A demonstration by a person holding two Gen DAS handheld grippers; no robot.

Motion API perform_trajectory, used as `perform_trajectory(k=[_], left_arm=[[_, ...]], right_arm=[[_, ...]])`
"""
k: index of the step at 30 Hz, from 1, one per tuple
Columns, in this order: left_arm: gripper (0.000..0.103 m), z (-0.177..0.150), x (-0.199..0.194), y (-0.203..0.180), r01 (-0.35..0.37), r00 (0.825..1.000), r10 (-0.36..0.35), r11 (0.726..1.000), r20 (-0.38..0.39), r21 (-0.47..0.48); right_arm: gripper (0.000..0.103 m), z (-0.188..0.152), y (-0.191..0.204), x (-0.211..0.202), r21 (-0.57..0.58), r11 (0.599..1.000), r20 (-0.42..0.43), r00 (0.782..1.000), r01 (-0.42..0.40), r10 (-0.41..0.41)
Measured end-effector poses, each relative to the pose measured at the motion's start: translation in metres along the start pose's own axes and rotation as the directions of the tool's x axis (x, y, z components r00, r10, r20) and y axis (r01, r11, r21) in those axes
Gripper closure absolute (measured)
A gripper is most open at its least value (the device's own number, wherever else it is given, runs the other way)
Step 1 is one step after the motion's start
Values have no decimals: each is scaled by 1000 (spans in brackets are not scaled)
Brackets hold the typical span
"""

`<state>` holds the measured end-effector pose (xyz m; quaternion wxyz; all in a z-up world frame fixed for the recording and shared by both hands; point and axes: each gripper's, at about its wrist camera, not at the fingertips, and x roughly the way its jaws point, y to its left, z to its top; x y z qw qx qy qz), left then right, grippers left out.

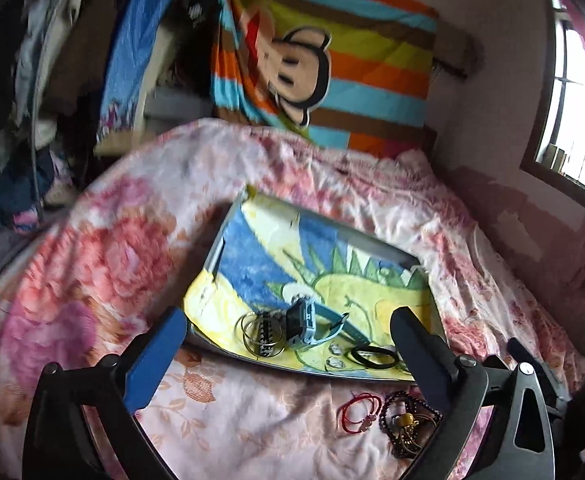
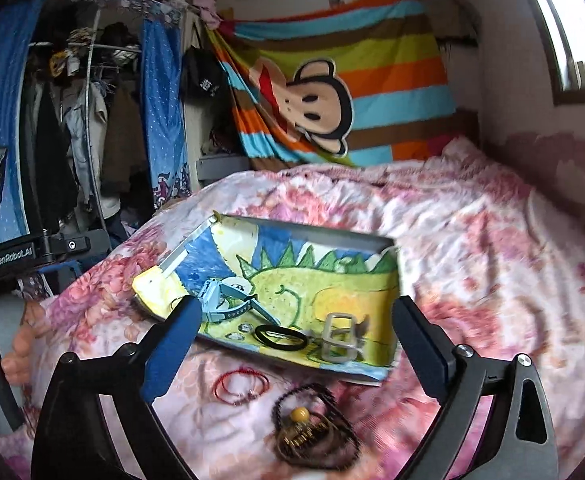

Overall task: Organize jewelry
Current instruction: 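Open left tool to drop the silver bangles while right tool drops the black hair tie in the tray, then withdraw both tools and move them toward the red bracelet and beaded necklace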

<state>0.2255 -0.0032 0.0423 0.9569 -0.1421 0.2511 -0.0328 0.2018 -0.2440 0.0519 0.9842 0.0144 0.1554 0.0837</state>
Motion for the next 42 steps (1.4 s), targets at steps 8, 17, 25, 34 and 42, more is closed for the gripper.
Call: perform_trajectory(k=[8, 17, 25, 34, 42], left_arm=[[0, -30, -55, -1, -56, 998, 54, 995, 31, 88], [0, -64, -112, -8, -59, 994, 43, 985, 99, 165], [0, -91, -140, -4, -53, 993, 31, 980, 116, 191], [0, -114, -135, -8, -20, 1000, 20, 967, 3, 253], [0, -130, -121, -21, -18, 997, 41, 939, -59, 344]], right_arm=[[3, -6, -1, -70, -5, 1000, 54, 998, 9, -9], [3, -26, 6, -115, -15, 1000, 55, 998, 21, -20], [3, -50, 5, -142, -3, 1000, -6, 1000, 28, -28], [3, -70, -3, -122, 10, 998, -166, 985, 59, -56], [3, -77, -15, -100, 40, 997, -277, 959, 71, -57]])
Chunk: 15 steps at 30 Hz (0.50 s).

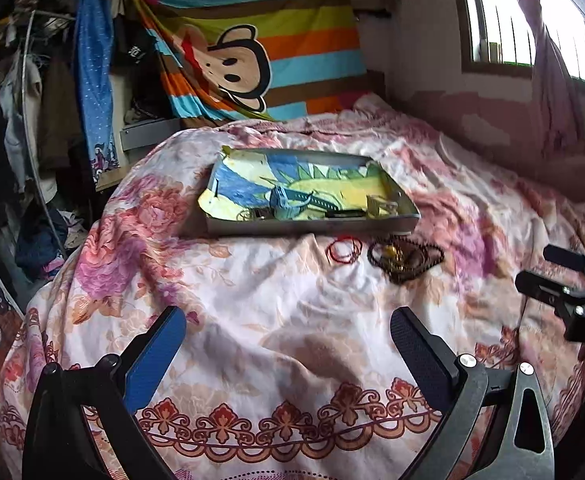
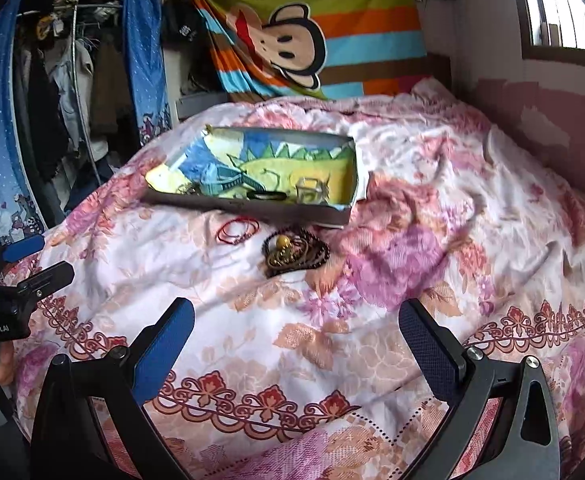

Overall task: Organize jewelry
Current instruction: 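Withdraw both tools and move them toward the red bracelet and beaded necklace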

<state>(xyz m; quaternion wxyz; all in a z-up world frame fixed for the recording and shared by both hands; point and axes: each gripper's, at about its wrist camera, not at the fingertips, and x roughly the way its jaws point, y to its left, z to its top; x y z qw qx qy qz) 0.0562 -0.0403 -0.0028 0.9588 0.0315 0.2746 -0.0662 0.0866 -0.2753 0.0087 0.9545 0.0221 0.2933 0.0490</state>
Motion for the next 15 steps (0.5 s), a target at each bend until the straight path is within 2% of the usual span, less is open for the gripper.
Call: perform_trajectory(k=[6, 15], left_arm=[[0, 3, 18, -1, 12, 999, -12, 1000, -50, 1], [0, 25, 69, 12, 82, 988, -91, 994, -128, -75]], right_arm=[[3, 10, -8, 18, -56, 998, -37, 999, 18, -20], [3, 35, -24, 55, -12, 998, -48, 997, -59, 58]])
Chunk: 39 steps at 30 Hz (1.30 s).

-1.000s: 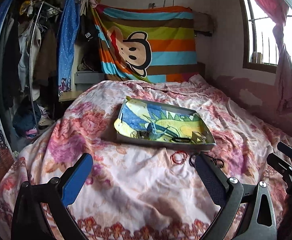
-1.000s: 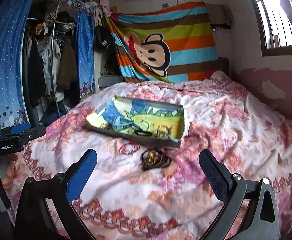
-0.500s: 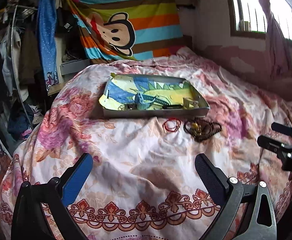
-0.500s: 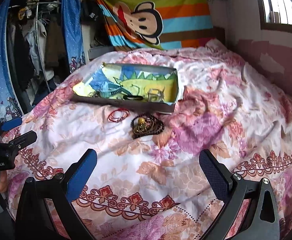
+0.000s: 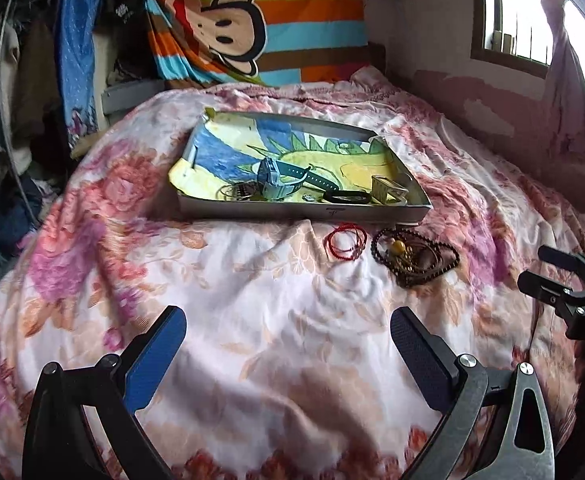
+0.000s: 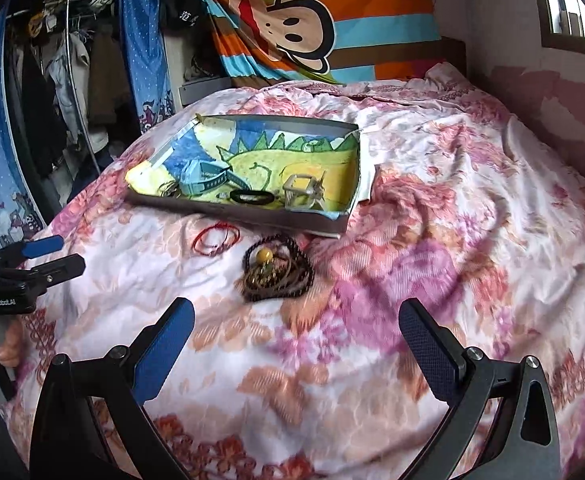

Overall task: Organize jewelry
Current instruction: 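Withdraw both tools and move them toward the red bracelet and beaded necklace, then close right tool on the yellow-bead necklace while left tool approaches the red bracelet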

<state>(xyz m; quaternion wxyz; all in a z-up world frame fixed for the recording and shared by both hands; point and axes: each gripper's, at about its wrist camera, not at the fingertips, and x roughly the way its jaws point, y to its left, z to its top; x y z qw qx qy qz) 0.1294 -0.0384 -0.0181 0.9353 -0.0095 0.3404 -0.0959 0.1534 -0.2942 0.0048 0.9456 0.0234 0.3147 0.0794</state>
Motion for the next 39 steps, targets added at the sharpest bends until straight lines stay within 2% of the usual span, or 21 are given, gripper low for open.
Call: perform_trajectory(k=[8, 10, 12, 14, 15, 18, 23, 25, 28, 32, 35, 39], left_arm=[[0, 18, 38, -1, 99, 995, -99, 995, -35, 5], [3, 23, 47, -5, 134, 990, -133, 991, -38, 17], [9, 27, 54, -8, 161, 986, -160, 987, -42, 27], [16, 31, 62, -11, 187, 982, -185, 982, -48, 34], [18, 32, 65, -11, 199, 979, -198, 979, -50, 34], [31, 36, 78, -10, 251, 966, -249, 968, -71, 20], [54, 40, 98, -8, 307, 945, -306, 952, -115, -8], [63, 41, 103, -8, 324, 937, -323, 946, -131, -15], [69, 43, 111, -10, 354, 923, -354, 935, -154, -27], [70, 45, 123, -15, 361, 913, -360, 932, -194, -33], [70, 45, 134, -16, 338, 912, -340, 940, -231, -52], [70, 45, 150, -7, 327, 900, -348, 937, -264, -121]], right_arm=[[5, 13, -9, 33, -6, 999, -8, 999, -33, 33], [13, 17, -9, 38, -18, 999, -5, 999, -43, 43], [27, 19, -7, 44, -33, 997, -12, 998, -65, 64], [35, 20, -6, 49, -54, 995, -23, 997, -80, 79], [42, 20, -3, 53, -72, 993, -31, 996, -90, 88], [59, 19, 2, 61, -106, 988, -54, 993, -111, 105], [72, 21, 8, 73, -136, 980, -86, 988, -143, 132], [74, 23, 12, 78, -143, 977, -96, 985, -156, 143], [74, 25, 17, 86, -154, 974, -104, 983, -166, 151], [74, 24, 21, 98, -169, 973, -135, 982, -154, 132], [74, 20, 20, 106, -166, 976, -167, 979, -141, 113], [74, 15, 20, 114, -165, 978, -206, 974, -129, 94]])
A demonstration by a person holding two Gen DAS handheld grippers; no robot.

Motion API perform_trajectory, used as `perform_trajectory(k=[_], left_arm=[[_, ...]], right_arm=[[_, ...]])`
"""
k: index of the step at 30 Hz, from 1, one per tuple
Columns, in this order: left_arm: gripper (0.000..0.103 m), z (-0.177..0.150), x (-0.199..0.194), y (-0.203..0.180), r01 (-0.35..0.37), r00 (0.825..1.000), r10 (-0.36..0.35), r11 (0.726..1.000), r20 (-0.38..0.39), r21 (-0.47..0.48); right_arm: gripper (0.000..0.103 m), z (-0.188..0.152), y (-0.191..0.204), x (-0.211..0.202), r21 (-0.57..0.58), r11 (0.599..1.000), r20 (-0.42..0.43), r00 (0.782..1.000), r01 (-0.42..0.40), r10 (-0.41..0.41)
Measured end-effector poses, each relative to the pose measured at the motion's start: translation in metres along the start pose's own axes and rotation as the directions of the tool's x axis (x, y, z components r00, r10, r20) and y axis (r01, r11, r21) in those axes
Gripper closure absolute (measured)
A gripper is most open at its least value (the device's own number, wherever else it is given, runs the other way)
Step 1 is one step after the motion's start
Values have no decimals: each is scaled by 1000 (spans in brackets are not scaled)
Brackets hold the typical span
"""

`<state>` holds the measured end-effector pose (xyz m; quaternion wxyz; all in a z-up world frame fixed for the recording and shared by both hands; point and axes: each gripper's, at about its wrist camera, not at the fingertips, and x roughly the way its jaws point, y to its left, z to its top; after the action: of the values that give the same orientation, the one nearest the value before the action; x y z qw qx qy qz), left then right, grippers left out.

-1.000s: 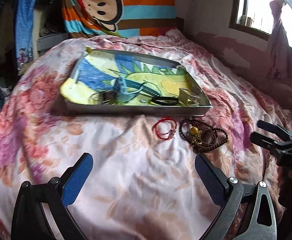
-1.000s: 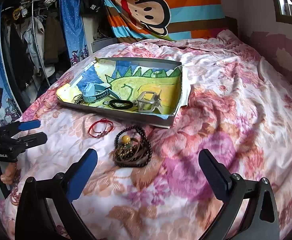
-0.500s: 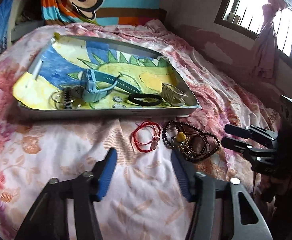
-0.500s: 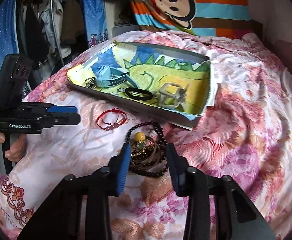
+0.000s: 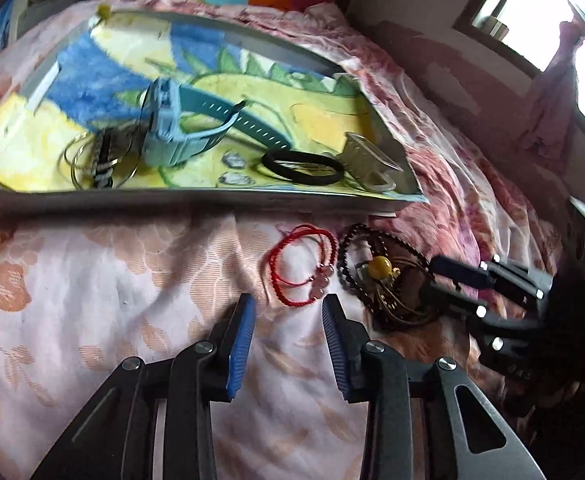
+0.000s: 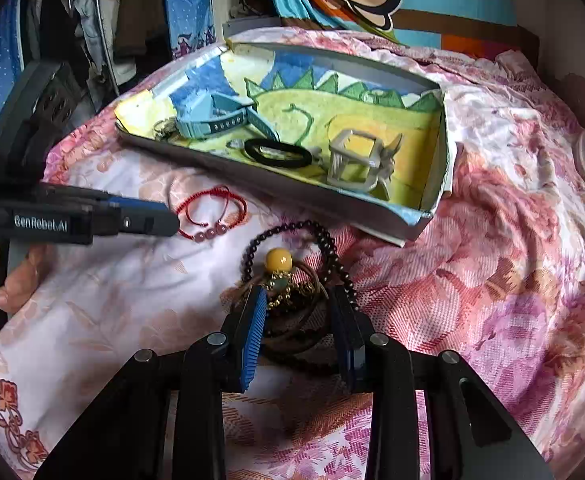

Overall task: Organize jewelry
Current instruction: 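Close right tool on the yellow-bead necklace while left tool approaches the red bracelet, then close left tool on the red string bracelet, then carry the red bracelet with left tool while right tool carries the necklace to the tray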

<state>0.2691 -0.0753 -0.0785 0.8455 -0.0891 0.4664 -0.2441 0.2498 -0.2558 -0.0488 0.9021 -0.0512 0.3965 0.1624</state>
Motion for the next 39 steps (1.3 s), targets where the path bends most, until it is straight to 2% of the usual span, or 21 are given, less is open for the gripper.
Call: perform_trajectory(k=[3, 9, 11, 14, 17, 21, 27, 33, 39], left_arm=[[70, 5, 5, 3, 17, 1000, -17, 1000, -4, -22], [72, 16, 19, 0, -2, 1000, 2, 999, -22, -34], [84, 17, 25, -1, -28, 999, 27, 999, -36, -33], [94, 18, 30, -1, -46, 998, 45, 998, -50, -32], [98, 17, 31, 0, -57, 997, 55, 998, -50, -35], [99, 15, 30, -3, -78, 996, 77, 997, -43, -25], [99, 5, 12, 1, -107, 994, 105, 992, -29, -67], [100, -10, -11, -3, -125, 992, 125, 989, -11, -73], [100, -19, -36, -23, -137, 989, 138, 990, 43, -28]], right_arm=[[74, 1, 2, 5, -5, 1000, -16, 1000, 7, -7], [84, 2, -4, 15, 21, 1000, -34, 999, 12, -11], [87, 3, -6, 17, 34, 999, -34, 999, 12, -11], [94, 3, -5, 18, 39, 999, -33, 999, 9, -8], [100, 2, -4, 18, 34, 999, -32, 999, -8, 10], [100, 2, 2, 15, 41, 997, -32, 997, -62, 63], [100, 1, 11, -1, 16, 998, -21, 998, -59, 60], [101, 1, 7, -28, 18, 999, 40, 998, -41, 40], [101, 11, 3, -64, 19, 999, 175, 984, -41, 38]])
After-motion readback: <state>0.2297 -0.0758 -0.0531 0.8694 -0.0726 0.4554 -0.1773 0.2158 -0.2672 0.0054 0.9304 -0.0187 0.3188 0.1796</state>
